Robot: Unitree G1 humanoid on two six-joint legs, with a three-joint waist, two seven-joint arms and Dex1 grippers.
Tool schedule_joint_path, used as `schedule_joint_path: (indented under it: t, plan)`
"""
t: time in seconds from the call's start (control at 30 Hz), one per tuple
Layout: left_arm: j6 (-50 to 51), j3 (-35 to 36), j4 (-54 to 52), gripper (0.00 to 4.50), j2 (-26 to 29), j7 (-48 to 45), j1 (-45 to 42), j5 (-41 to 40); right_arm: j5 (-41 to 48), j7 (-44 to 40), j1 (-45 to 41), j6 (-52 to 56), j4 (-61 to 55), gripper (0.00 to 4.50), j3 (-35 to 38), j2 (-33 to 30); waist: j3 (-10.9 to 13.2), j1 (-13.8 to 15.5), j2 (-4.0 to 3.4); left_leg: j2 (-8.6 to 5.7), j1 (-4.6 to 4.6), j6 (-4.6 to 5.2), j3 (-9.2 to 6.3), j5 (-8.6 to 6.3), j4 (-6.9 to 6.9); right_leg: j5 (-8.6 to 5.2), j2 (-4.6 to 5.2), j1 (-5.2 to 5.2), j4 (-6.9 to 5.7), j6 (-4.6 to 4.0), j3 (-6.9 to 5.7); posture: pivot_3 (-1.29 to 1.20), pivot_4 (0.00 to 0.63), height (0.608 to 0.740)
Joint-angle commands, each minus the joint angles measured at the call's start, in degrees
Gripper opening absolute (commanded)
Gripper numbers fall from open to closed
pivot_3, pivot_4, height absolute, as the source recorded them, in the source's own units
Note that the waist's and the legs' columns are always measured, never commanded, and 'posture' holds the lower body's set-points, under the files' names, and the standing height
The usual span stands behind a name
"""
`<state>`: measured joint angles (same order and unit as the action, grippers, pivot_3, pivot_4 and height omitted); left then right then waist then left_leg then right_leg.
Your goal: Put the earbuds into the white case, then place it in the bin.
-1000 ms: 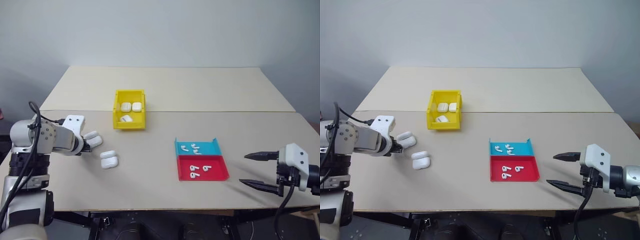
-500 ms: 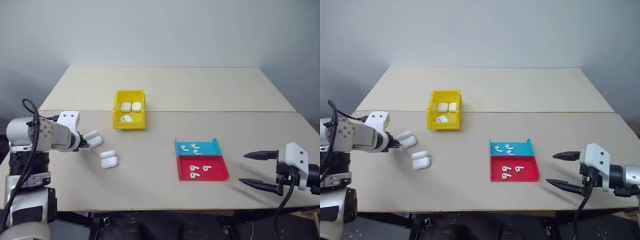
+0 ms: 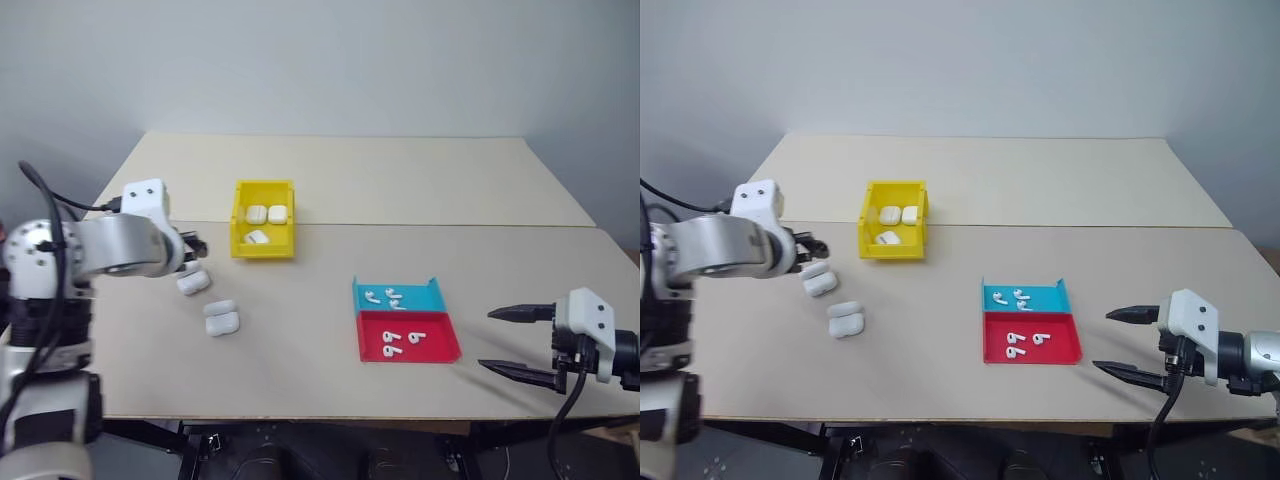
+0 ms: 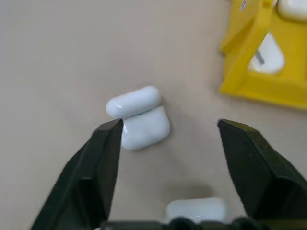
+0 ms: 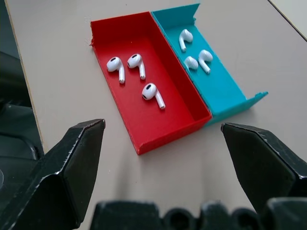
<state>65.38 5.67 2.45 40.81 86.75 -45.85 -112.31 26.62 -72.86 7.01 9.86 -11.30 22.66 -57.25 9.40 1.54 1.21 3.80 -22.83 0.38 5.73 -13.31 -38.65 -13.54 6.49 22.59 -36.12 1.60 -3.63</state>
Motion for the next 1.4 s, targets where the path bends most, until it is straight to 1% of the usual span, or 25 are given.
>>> schedule_joint_path:
  t: [0.03,0.13,0.33,0.63,0.8,0.97,1.2,1.4]
  plan:
    - [-7.99,0.97,-2.0,4.49,0.79,5.75,-0.78,-0.69,0.27,-0.51,-0.61,-1.12,0.05,4.5,0.55,-0.09,-0.01,-0.03,-0.01,0.0,-0.01,-0.01,0.0,0.0,0.01,0.0,-0.02,0.0,0.01,0.0,-0.01,0.0,0.15,0.74]
    - [-12.27,-0.03,-1.71,4.49,0.95,5.75,-0.11,-0.69,0.22,-0.87,-0.39,-1.22,0.27,4.5,0.92,-0.18,-0.01,-0.07,-0.02,-0.02,0.01,-0.01,0.1,0.01,0.02,-0.01,-0.03,0.0,0.03,0.0,0.03,0.0,0.15,0.74]
    - [-14.64,-0.8,0.18,4.49,0.36,5.75,-0.43,-0.69,-0.16,-0.75,0.15,-0.96,-0.14,4.5,1.15,0.0,-0.01,0.19,-0.01,-0.03,0.04,-0.01,0.42,0.01,0.0,-0.01,-0.03,-0.1,0.05,0.01,-0.05,0.0,0.15,0.74]
    - [-13.09,-3.44,4.52,4.49,-0.73,5.75,2.49,-0.69,-0.18,-0.21,1.24,-0.63,-0.97,4.5,1.03,0.28,-0.01,0.58,-0.01,-0.02,0.05,-0.01,0.45,0.01,0.0,-0.01,-0.04,-0.11,0.05,0.01,-0.04,0.0,0.15,0.74]
    - [-11.55,-4.98,8.28,4.49,0.18,5.75,-0.37,-0.69,0.08,-0.22,1.89,-0.15,-1.38,4.5,1.52,0.13,-0.01,0.64,0.0,-0.03,0.03,-0.01,0.44,0.01,0.0,-0.02,-0.04,-0.11,0.07,0.02,-0.07,0.0,0.15,0.74]
    - [-9.13,-5.28,12.4,4.49,-0.48,5.43,-2.07,-0.16,0.14,0.02,2.42,0.1,-1.61,4.5,1.72,0.07,-0.01,0.63,-0.01,-0.03,0.03,-0.01,0.44,0.01,0.0,-0.02,-0.03,-0.11,0.08,0.02,-0.08,0.0,0.15,0.74]
    - [-4.74,-4.99,18.55,4.49,-1.84,0.01,-4.4,7.18,0.33,0.31,3.15,0.25,-2.11,4.5,2.05,0.17,0.0,0.62,0.0,-0.04,0.02,-0.01,0.45,0.01,0.01,-0.02,-0.05,-0.1,0.1,0.03,-0.1,0.0,0.15,0.74]
    - [-1.93,-2.85,23.44,4.49,-4.82,-6.12,-6.9,15.26,0.48,0.39,3.41,0.49,-2.29,4.5,2.21,0.04,0.0,0.63,0.01,-0.05,0.01,-0.01,0.45,0.01,0.01,-0.02,-0.04,-0.11,0.1,0.04,-0.13,0.0,0.15,0.74]
